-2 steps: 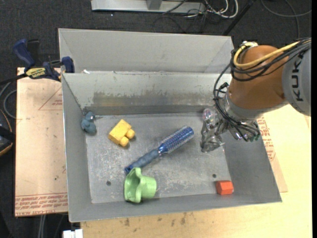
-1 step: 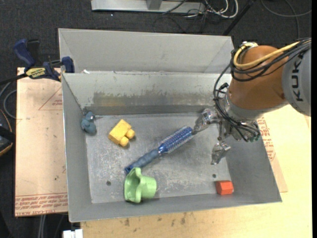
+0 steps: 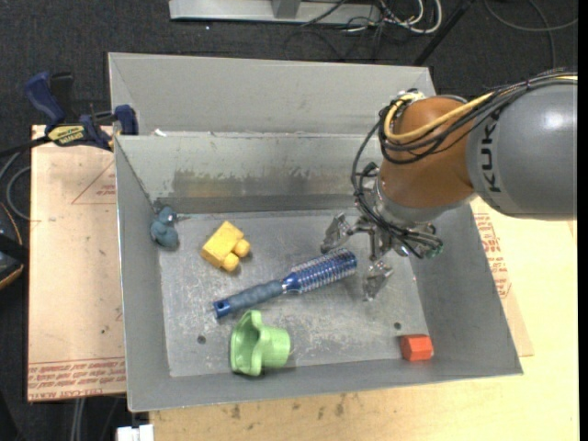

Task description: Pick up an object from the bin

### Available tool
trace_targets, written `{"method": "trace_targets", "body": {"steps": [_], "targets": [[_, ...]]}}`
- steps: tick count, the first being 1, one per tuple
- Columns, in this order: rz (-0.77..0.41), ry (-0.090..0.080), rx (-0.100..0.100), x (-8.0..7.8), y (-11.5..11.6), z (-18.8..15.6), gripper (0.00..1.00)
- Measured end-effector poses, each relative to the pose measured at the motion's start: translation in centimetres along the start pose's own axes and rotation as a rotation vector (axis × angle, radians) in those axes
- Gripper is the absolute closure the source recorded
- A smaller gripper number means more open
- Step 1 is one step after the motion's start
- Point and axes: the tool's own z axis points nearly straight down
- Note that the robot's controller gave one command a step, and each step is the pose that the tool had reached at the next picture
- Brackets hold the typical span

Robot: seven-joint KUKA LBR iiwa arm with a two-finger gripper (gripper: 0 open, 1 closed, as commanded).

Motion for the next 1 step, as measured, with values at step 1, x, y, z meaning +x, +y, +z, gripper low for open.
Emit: {"method": "trace_targets", "body": {"steps": [1], "targets": [[0.000,0.003,-0.002,0.07,0.05,0.33,1.00]]}}
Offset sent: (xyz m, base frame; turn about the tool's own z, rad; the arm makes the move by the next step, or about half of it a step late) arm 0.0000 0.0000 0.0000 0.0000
